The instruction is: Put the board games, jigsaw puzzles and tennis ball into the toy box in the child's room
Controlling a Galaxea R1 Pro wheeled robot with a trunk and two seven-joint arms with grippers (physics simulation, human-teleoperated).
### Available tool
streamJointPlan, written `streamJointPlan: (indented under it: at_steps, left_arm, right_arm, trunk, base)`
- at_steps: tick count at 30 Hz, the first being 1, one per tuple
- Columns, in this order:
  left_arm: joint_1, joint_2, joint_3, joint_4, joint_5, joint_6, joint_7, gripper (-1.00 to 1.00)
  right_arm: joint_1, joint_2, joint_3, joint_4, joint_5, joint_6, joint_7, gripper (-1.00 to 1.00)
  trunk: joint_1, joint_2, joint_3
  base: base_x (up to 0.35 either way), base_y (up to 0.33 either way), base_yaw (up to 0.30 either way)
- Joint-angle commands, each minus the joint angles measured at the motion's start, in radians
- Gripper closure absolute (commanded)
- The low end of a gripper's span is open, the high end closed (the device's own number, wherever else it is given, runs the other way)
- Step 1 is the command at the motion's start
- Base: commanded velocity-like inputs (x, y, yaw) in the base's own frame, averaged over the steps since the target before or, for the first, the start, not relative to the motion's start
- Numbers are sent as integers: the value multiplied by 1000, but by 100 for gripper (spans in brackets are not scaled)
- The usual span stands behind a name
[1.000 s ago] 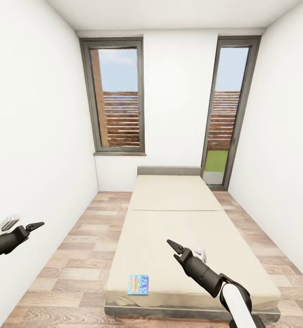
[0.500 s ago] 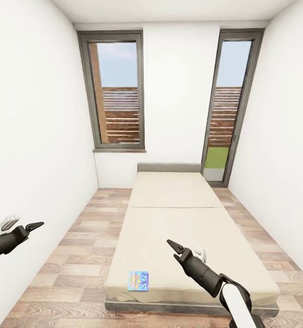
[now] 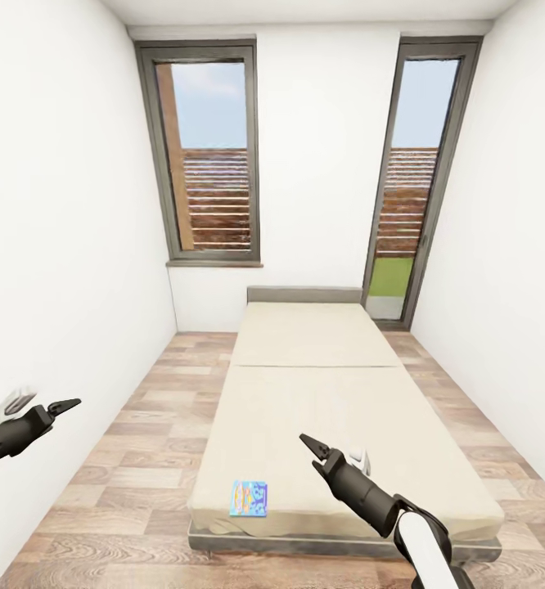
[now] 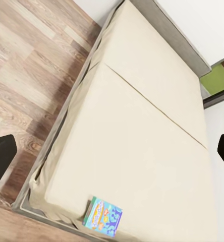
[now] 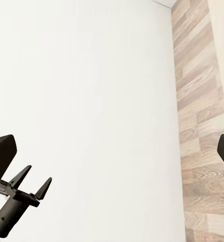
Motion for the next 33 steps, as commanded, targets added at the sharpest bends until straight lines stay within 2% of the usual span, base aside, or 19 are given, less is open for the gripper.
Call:
streamJointPlan:
  at_steps: [1,16,33]
  left_arm:
    - [-1,0,2,0,3,8,-1,-100]
    - [-1,-2,0,0,0,6,0,-100]
    - [-1,-2,1,0,-1,5,0,-100]
  right_arm:
    - [-1,0,-1,2,0,4,2,-100]
    - [-1,2,0,63,7,0,2,-100]
    - [-1,2,-3,67,1,2,3,-100]
  trunk:
    - [4,-10,-7]
    - [62,-115,-79]
    - [127,-234,-160]
  base:
    - [0,0,0]
    - [0,0,0]
    - [0,0,0]
